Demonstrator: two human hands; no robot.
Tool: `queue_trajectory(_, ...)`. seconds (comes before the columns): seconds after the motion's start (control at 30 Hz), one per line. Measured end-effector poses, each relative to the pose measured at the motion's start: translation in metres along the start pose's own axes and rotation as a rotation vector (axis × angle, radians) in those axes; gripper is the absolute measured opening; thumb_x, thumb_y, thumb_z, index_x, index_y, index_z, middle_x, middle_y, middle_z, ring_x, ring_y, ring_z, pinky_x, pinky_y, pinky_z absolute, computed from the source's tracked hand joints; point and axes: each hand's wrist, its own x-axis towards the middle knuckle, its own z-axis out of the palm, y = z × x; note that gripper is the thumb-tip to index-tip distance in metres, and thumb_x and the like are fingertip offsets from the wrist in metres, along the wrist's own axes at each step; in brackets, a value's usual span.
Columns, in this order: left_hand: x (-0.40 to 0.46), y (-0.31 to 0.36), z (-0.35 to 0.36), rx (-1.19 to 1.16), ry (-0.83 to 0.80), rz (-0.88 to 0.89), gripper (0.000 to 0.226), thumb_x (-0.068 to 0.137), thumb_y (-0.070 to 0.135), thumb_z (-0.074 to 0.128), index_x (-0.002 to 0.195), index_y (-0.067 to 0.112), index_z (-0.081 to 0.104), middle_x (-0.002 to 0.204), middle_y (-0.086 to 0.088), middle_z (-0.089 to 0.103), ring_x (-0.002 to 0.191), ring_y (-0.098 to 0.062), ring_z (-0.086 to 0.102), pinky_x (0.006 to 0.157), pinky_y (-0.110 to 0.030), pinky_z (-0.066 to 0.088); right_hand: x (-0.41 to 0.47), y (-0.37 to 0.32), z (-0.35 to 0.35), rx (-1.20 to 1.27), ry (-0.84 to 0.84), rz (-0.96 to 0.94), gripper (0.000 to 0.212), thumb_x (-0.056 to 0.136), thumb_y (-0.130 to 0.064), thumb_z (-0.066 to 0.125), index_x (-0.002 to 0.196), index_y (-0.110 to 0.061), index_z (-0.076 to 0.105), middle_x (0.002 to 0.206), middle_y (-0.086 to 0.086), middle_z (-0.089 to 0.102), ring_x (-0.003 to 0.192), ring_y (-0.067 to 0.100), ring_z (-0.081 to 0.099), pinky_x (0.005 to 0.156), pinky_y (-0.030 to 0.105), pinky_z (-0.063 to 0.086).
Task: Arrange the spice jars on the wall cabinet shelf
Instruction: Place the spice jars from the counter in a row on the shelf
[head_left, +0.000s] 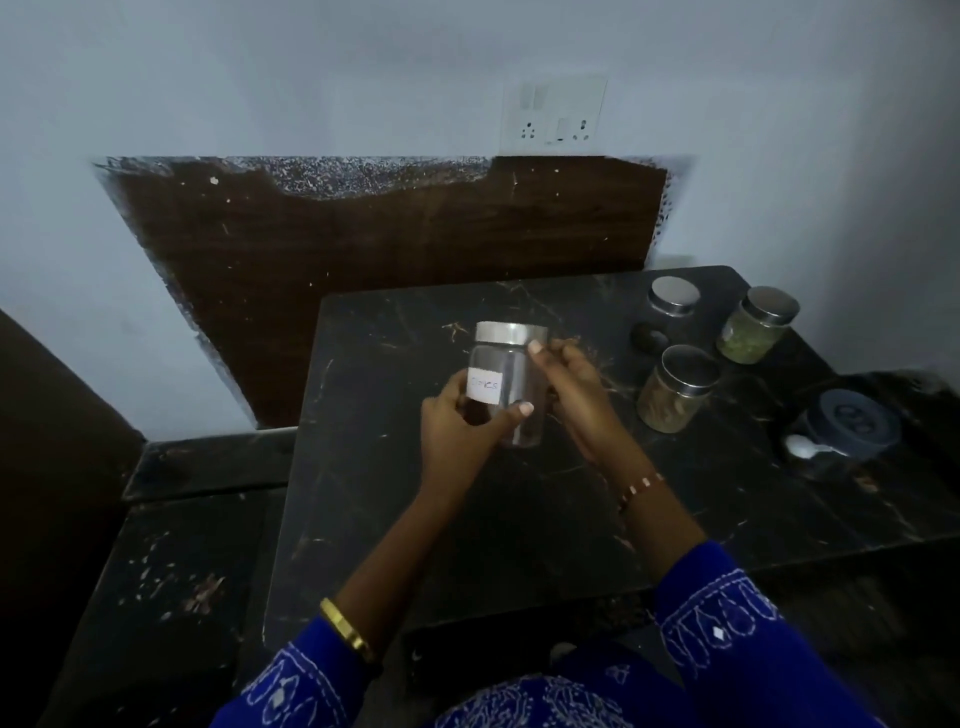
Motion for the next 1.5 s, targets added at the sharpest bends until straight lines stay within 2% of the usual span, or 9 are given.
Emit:
queue_trajectory(0.1, 0.008, 0.004, 0.002, 0.131, 0.001, 0.121, 0.057, 0.075, 0.029, 0.071, 0.128, 0.019, 0.051, 0.119, -0.007, 0.056, 0.109, -0.018, 0.057, 0.092, -0.039, 0.052, 0.005, -0.004, -0.008, 0.16, -0.08, 0.032, 0.029, 0.094, -0.026, 0.05, 0.122, -0.018, 0.052, 0.114, 0.004, 0.063, 0.106, 0.023, 0.063, 0.092, 0.042, 0.052)
queue_trajectory(0.27, 0.026, 0.019, 0.017, -0.145, 0.056, 0.069, 0.035, 0.092, 0.02, 0.051, 0.126, 0.014, 0.053, 0.119, -0.006, 0.06, 0.102, -0.012, 0.062, 0.083, -0.027, 0.056, 0.025, -0.021, -0.028, 0.314, -0.101, 0.018, 0.046, 0.095, -0.023, 0.045, 0.138, -0.006, 0.038, 0.127, 0.017, 0.056, 0.114, 0.033, 0.057, 0.094, 0.046, 0.049)
queue_trajectory(0.4, 0.045, 0.036, 0.045, -0.322, -0.146, 0.037, 0.028, 0.094, 0.023, 0.043, 0.12, 0.016, 0.053, 0.11, -0.004, 0.064, 0.097, -0.014, 0.066, 0.076, -0.023, 0.057, 0.045, -0.04, -0.05, 0.332, -0.053, 0.007, 0.05, 0.095, -0.029, 0.045, 0.138, -0.004, 0.037, 0.134, 0.024, 0.051, 0.121, 0.037, 0.053, 0.101, 0.051, 0.044)
queue_trajectory(0.53, 0.06, 0.05, 0.077, -0.385, -0.162, 0.033, 0.029, 0.092, 0.019, 0.045, 0.12, 0.018, 0.052, 0.112, -0.006, 0.064, 0.105, -0.023, 0.063, 0.087, -0.037, 0.054, 0.064, -0.063, -0.081, 0.115, -0.062, -0.075, 0.033, 0.094, -0.035, 0.047, 0.118, -0.015, 0.054, 0.121, 0.015, 0.062, 0.108, 0.027, 0.062, 0.096, 0.046, 0.049)
queue_trajectory(0.67, 0.079, 0.078, 0.108, -0.406, -0.109, 0.101, 0.037, 0.093, 0.017, 0.045, 0.129, 0.011, 0.046, 0.111, -0.005, 0.064, 0.098, -0.016, 0.067, 0.075, -0.026, 0.057, 0.086, -0.09, -0.11, -0.019, -0.148, -0.187, 0.014, 0.095, -0.037, 0.045, 0.099, -0.033, 0.059, 0.099, -0.004, 0.067, 0.093, 0.013, 0.064, 0.089, 0.039, 0.051)
queue_trajectory(0.77, 0.097, 0.114, 0.122, -0.351, -0.05, 0.216, 0.036, 0.094, 0.011, 0.043, 0.129, 0.006, 0.046, 0.106, -0.006, 0.064, 0.096, -0.016, 0.064, 0.081, -0.026, 0.055, 0.103, -0.121, -0.126, -0.049, -0.223, -0.28, 0.021, 0.092, -0.03, 0.054, 0.113, -0.03, 0.056, 0.106, -0.004, 0.065, 0.098, 0.012, 0.063, 0.084, 0.03, 0.053)
queue_trajectory(0.93, 0.129, 0.185, 0.128, -0.275, 0.029, 0.366, 0.039, 0.094, 0.011, 0.043, 0.132, 0.004, 0.044, 0.123, -0.017, 0.059, 0.111, -0.026, 0.059, 0.095, -0.039, 0.05, 0.128, -0.192, -0.135, -0.038, -0.224, -0.424, 0.049, 0.089, -0.028, 0.059, 0.132, -0.012, 0.042, 0.128, 0.011, 0.057, 0.112, 0.023, 0.06, 0.09, 0.038, 0.054)
queue_trajectory(1.03, 0.147, 0.23, 0.124, -0.224, 0.059, 0.449, 0.04, 0.095, 0.014, 0.043, 0.134, 0.006, 0.044, 0.125, -0.019, 0.058, 0.112, -0.031, 0.059, 0.095, -0.042, 0.049, 0.139, -0.242, -0.132, -0.079, -0.174, -0.541, 0.048, 0.088, -0.031, 0.061, 0.129, -0.013, 0.046, 0.127, 0.008, 0.059, 0.102, 0.015, 0.063, 0.081, 0.028, 0.056)
queue_trajectory(1.5, 0.224, 0.447, 0.063, 0.155, 0.141, 0.955, 0.033, 0.096, 0.022, 0.043, 0.124, 0.009, 0.054, 0.102, -0.006, 0.065, 0.089, -0.015, 0.064, 0.084, -0.03, 0.051, 0.173, -0.465, -0.092, -0.1, -0.005, -0.996, 0.048, 0.085, -0.041, 0.062, 0.124, -0.017, 0.049, 0.1, 0.004, 0.064, 0.086, 0.014, 0.066, 0.069, 0.025, 0.055)
